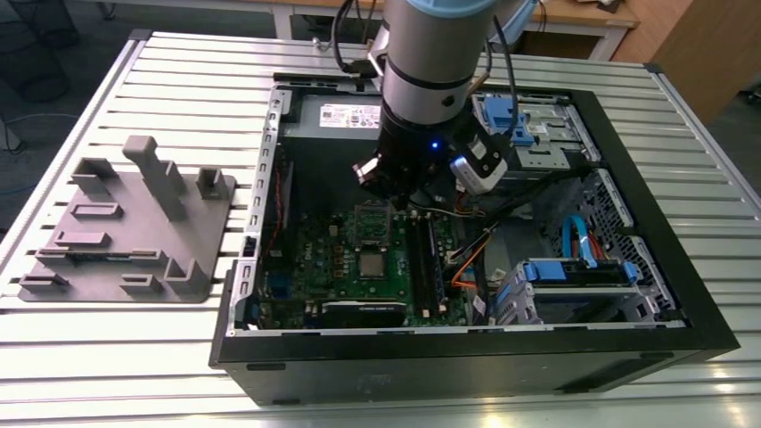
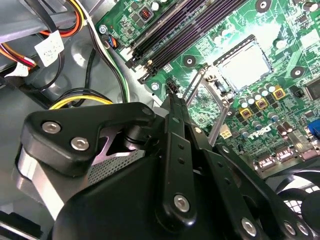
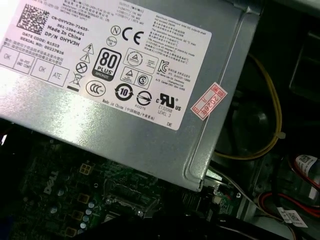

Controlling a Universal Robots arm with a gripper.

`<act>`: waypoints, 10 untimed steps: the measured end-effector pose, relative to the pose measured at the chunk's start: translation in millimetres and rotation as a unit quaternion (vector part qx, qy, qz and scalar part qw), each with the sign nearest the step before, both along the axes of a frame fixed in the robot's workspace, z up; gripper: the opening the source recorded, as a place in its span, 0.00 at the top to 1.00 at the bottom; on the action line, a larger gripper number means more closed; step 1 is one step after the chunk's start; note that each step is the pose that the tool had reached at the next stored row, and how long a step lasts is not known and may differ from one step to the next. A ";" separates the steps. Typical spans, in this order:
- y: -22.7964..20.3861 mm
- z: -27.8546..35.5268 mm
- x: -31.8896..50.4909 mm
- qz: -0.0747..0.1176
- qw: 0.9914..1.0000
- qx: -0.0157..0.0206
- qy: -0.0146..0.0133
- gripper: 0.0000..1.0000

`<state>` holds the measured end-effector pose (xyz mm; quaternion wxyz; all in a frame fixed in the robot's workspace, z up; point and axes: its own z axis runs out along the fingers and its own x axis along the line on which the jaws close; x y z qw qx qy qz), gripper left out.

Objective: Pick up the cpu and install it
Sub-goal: 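Close the cpu cover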

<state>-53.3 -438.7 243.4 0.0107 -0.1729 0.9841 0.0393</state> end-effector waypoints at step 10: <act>-0.2 3.9 -2.7 0.009 1.000 0.000 -0.003 0.89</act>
